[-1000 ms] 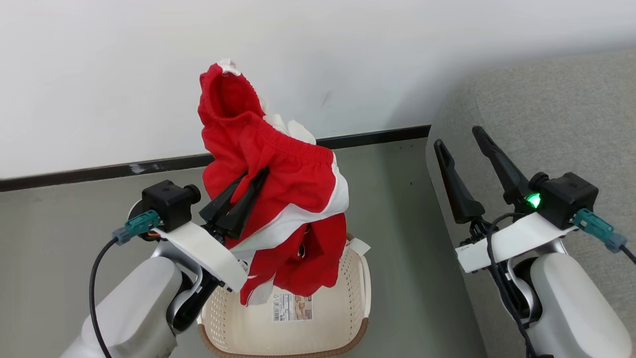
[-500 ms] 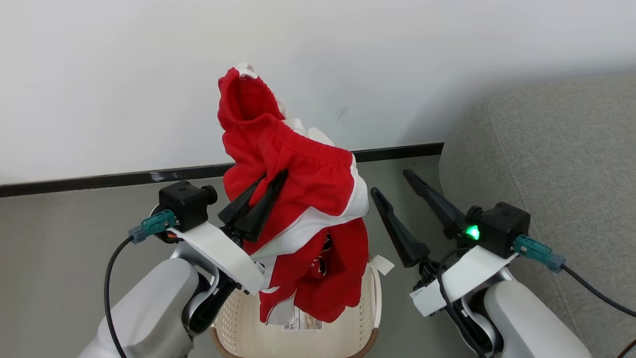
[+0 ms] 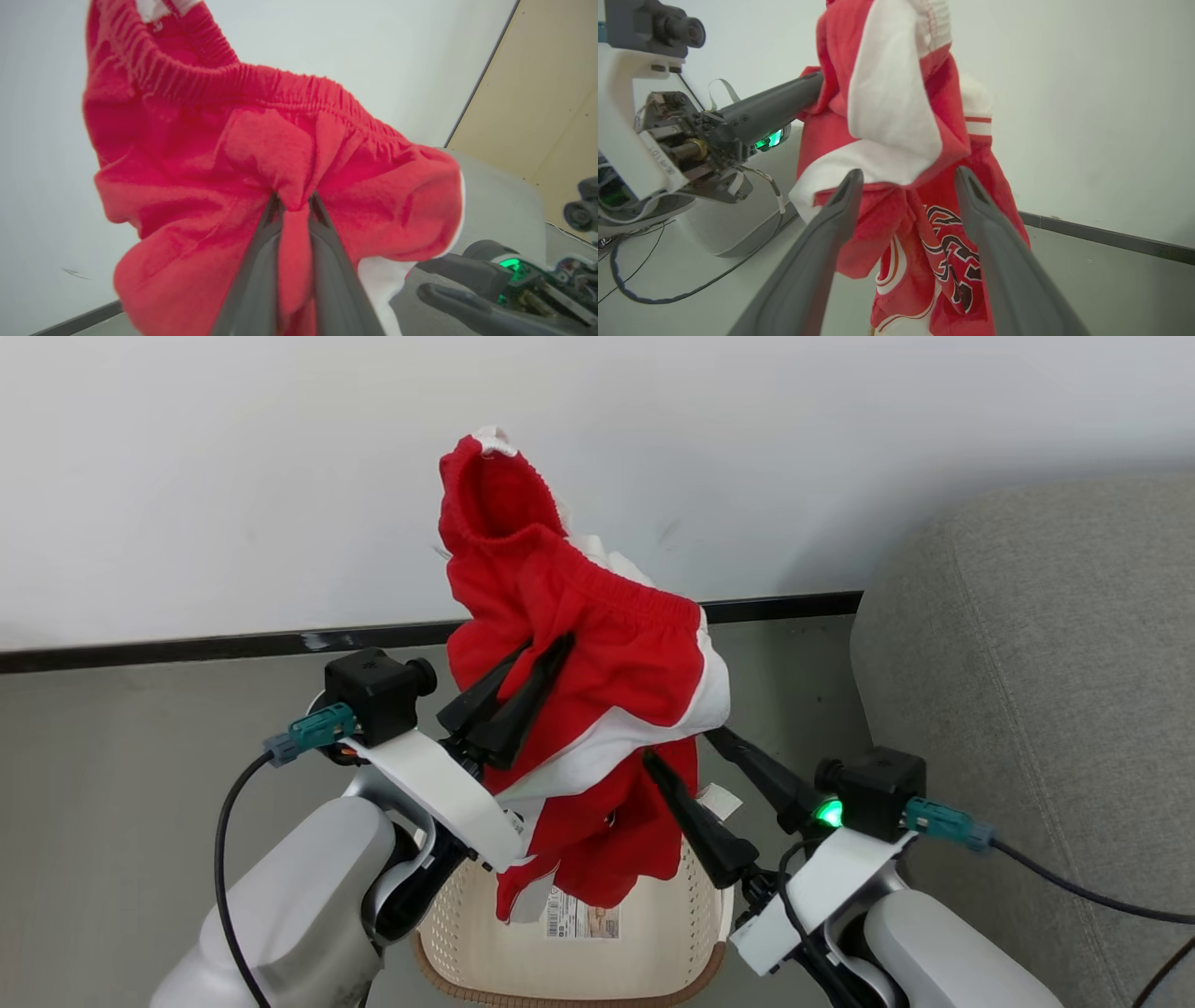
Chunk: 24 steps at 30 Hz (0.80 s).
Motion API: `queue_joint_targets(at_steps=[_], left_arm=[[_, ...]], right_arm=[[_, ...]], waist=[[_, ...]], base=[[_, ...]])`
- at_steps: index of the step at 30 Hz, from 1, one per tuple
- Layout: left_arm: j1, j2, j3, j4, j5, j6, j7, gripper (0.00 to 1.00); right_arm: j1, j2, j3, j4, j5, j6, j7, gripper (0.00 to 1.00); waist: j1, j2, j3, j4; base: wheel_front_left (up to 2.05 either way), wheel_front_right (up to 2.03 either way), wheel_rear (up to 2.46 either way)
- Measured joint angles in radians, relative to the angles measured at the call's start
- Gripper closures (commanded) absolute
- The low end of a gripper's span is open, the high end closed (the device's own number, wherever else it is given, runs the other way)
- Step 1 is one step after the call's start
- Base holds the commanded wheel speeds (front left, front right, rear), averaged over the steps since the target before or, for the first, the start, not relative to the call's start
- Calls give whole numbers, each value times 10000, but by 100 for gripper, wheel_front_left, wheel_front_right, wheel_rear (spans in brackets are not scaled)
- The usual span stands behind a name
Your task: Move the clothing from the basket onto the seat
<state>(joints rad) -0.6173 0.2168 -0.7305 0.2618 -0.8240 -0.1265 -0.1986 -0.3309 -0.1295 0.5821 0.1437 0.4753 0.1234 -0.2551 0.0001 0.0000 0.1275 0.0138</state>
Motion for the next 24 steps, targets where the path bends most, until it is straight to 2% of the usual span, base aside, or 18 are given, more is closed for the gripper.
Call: queue_joint_targets(at_steps=[6, 24], left_arm=[[-155, -188, -245, -184, 25, 0, 119, 100], [-512, -564, -901, -571, 59, 2, 314, 100]], right_arm=[[-656, 13, 784, 495, 621, 0, 0, 0], [-2416, 12, 1607, 2474, 1049, 0, 0, 0]], waist=[[0, 0, 173, 162], [0, 0, 447, 708]], base=[[0, 0, 0], [0, 0, 0]])
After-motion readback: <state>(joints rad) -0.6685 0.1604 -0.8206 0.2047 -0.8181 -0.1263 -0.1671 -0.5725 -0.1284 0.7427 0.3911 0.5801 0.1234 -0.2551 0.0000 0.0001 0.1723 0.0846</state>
